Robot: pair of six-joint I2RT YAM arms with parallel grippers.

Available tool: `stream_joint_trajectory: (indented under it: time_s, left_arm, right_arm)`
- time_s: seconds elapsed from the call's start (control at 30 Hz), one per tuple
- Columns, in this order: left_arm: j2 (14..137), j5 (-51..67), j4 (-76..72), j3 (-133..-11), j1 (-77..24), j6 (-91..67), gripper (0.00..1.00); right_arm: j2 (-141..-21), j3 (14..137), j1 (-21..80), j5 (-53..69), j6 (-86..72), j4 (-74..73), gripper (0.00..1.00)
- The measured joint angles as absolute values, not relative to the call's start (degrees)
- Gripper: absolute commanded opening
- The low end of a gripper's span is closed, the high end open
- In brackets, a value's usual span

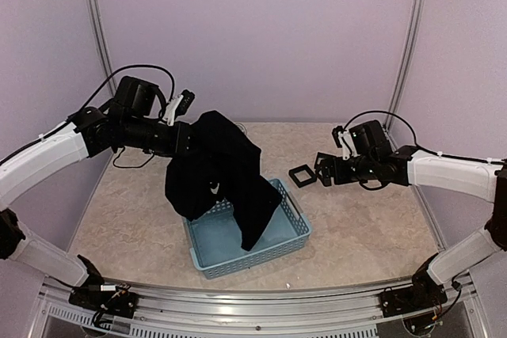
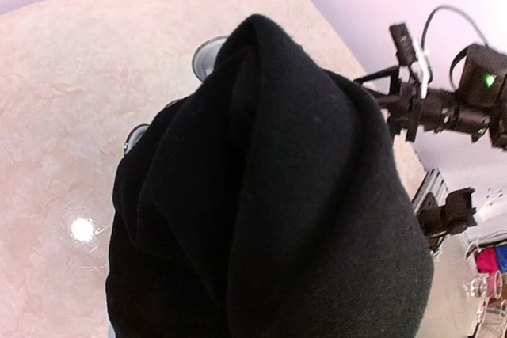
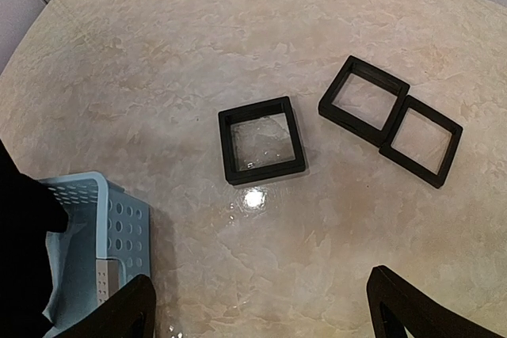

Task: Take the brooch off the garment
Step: Pick up the crumpled clothing from the bin, then pass from the left arm to the right

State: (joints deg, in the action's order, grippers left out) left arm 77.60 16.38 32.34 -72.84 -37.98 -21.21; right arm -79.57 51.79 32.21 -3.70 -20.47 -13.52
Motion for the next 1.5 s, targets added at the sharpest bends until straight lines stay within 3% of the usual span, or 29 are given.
stream_joint_trajectory:
  time_s: [0.17,0.43,0.6,1.0,1.4,1.47,1.5]
  left_arm:
    - [76.07,20.84,32.69,-76.77,-32.88,-22.72,0.0]
    - [84.27,28.56,33.85,-92.29,-37.1,-21.8,0.0]
    - [87.55,31.05,33.89,-97.8,-39.7,-21.65,0.0]
    - [95.29,33.06,36.47,-99.04,-35.9,-21.45,0.0]
    - [98.74,44.88,33.43,-100.09,-37.91,-20.82,0.0]
    - [99.15,46.37,32.88,-100.51,-38.17,-20.82,0.0]
    - [99.46,46.76,32.8,-100.86,-38.24,-20.8,0.0]
  right_arm:
    - [-80.38,51.79,32.95,-3.92,-20.73,-13.52,0.94]
    - [-80.36,51.79,32.99,-5.52,-23.16,-12.51,0.96]
    - [-78.76,51.79,33.01,1.76,-22.55,-11.03,0.99]
    - [-72.12,68.51,33.19,17.93,-22.48,-9.85,1.0]
    - [-83.77,75.53,40.4,24.88,-20.47,-11.38,1.0]
    - [-85.78,77.12,40.77,25.89,-19.75,-11.79,0.93]
    - [-86.61,77.93,40.91,26.55,-19.22,-12.34,0.81]
